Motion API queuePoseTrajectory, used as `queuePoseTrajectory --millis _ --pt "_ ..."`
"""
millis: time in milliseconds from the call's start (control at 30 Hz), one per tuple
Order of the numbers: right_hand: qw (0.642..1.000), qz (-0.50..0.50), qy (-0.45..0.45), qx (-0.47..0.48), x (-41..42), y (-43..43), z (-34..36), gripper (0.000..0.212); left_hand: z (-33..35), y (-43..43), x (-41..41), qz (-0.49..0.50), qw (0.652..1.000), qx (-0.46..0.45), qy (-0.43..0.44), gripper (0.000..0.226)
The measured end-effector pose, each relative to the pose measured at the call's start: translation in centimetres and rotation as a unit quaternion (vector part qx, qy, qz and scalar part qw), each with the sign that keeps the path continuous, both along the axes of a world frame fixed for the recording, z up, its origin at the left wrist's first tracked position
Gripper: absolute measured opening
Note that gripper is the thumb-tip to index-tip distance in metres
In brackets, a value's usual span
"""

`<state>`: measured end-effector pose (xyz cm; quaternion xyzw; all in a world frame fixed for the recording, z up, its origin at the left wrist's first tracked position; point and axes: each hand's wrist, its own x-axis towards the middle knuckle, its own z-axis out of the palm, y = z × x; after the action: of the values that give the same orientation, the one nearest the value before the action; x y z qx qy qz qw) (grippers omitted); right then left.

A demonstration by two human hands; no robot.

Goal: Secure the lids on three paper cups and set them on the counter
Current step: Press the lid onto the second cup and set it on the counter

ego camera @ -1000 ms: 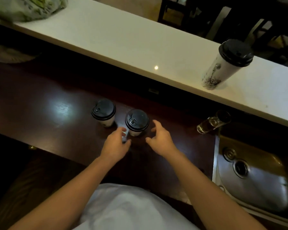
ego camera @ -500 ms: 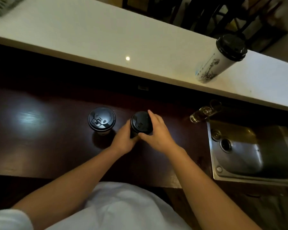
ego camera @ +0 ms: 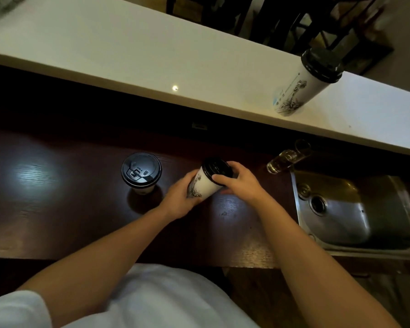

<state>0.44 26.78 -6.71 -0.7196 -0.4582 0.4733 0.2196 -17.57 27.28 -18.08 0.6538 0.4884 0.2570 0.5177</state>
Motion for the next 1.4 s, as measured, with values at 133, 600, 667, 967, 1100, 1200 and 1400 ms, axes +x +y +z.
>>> queuePoseTrajectory --millis 133,600,667,967,1100,1200,1400 --pt "0.999 0.053 -0.004 -0.002 0.5 -0.7 0.0 0.043 -0.7 -0.6 -0.1 0.005 1.000 -0.004 0.000 0.084" --pt "0.928 0.250 -0.273 0.038 -0.9 -0.2 1.2 0.068 0.8 -1.2 2.6 0.065 0.997 -0.033 0.024 0.067" --pt "0.922 0.268 -0.275 0.054 -1.0 -0.1 1.3 0.070 0.7 -1.1 2.5 0.063 0.997 -0.033 0.034 0.065" --pt "0.895 0.348 -0.266 0.077 -1.0 0.7 1.5 0.077 1.5 -0.9 2.2 0.037 0.995 -0.045 0.078 0.053" --pt "0.884 0.378 -0.267 0.073 -0.4 0.9 1.5 0.080 2.2 -1.1 2.0 0.027 0.996 -0.059 0.058 0.056" --pt "0.874 0.399 -0.264 0.086 -0.2 0.9 1.4 0.080 2.1 -1.2 2.0 0.022 0.996 -0.069 0.046 0.059" --pt "0.931 0.294 -0.192 0.098 0.3 -0.6 0.3 0.089 2.4 -1.4 1.3 0.024 0.997 -0.068 -0.002 0.069"
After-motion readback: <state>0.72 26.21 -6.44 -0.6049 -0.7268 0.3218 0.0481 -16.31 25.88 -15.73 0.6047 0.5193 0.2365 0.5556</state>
